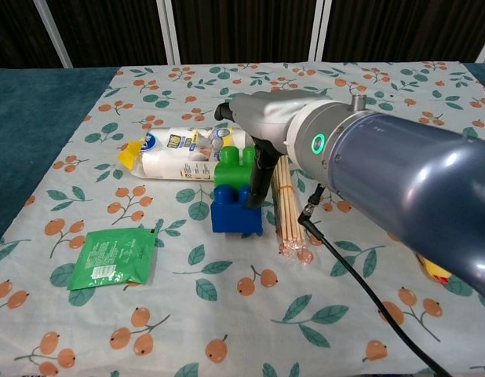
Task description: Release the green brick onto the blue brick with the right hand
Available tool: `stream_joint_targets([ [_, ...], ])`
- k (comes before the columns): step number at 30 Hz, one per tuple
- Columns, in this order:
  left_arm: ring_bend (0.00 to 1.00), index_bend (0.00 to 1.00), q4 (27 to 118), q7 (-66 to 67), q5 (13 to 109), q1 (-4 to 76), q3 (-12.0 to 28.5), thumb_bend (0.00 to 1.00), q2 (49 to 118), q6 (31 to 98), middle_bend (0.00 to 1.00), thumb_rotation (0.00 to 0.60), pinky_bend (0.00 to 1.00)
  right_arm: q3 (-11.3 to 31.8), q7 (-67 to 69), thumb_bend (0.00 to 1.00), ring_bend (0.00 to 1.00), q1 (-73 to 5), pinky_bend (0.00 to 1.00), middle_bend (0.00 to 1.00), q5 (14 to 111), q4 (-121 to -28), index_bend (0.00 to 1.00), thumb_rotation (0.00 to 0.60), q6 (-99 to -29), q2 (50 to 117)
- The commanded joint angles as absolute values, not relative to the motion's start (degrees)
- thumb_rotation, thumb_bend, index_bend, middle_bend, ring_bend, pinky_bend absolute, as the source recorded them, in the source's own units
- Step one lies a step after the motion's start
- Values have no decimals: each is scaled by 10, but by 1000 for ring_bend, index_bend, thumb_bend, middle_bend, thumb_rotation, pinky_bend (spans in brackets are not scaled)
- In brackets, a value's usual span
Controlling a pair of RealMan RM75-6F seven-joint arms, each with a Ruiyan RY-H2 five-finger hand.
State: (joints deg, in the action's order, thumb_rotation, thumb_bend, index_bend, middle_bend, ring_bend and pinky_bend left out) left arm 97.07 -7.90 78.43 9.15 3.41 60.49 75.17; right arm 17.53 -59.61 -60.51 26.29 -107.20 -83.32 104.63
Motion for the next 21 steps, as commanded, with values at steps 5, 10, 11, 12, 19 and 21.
stream_joint_targets([
  [5,0,0,970,-76,785,91,34,0,605,754,0,600,0,147,-596,152,13,-580,225,0,302,-1119,0,600,-859,1003],
  [10,0,0,968,-72,787,91,33,0,606,755,0,600,0,88,-561,151,0,-527,218,0,377,-1170,0,600,-886,928],
  [11,0,0,968,-71,788,90,32,0,606,755,0,600,0,75,-550,151,0,-514,215,0,392,-1178,0,600,-889,912],
  [12,0,0,968,-69,788,90,32,0,606,756,0,600,0,61,-538,149,0,-501,213,0,408,-1184,0,600,-893,895],
  [19,0,0,965,-53,792,88,31,0,611,764,0,600,0,-66,-410,73,0,-390,201,0,563,-1164,0,600,-920,777],
  [21,0,0,964,-46,793,87,30,0,612,767,0,600,0,-95,-362,55,0,-358,192,0,604,-1145,0,600,-926,752],
])
